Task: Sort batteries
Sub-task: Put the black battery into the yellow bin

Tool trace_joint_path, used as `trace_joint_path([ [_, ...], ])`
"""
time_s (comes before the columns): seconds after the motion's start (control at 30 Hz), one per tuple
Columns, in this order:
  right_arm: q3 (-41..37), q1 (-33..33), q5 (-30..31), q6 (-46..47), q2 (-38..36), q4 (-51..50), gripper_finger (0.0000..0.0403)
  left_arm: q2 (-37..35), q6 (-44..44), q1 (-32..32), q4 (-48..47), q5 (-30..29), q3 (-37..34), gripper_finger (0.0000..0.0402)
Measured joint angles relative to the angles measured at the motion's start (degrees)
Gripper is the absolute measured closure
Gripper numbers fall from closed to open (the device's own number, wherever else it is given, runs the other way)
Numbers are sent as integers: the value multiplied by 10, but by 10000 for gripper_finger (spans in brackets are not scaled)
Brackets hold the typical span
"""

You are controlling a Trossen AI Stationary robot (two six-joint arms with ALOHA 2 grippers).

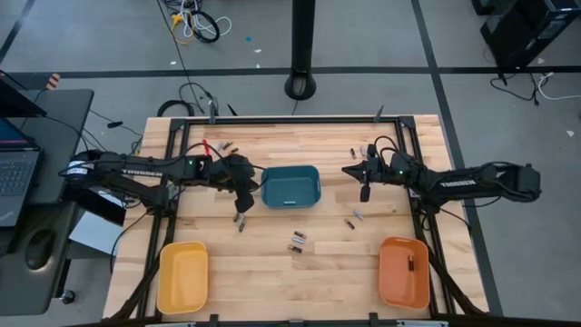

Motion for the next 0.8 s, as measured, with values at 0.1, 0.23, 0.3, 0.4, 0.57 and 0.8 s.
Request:
trace_joint_path([
  [0.1, 0, 0, -2, -10, 31, 39, 396, 0, 28, 3, 2, 1, 0, 392],
  [0.23, 0, 0, -2, 6, 71, 55, 396, 0, 38, 3, 5, 21, 0, 392],
  [0.3, 2, 0, -1, 13, 91, 56, 395, 0, 38, 3, 4, 37, 0, 392],
  [0.4, 16, 0, -1, 15, 121, 60, 388, -1, 32, 3, -14, 56, 0, 392],
  [0.57, 48, 0, -1, 5, 153, 61, 386, -1, -2, -9, -61, 68, 0, 392],
  [0.8, 51, 23, 26, 9, 149, 59, 395, -1, -21, -63, -72, 51, 0, 392],
])
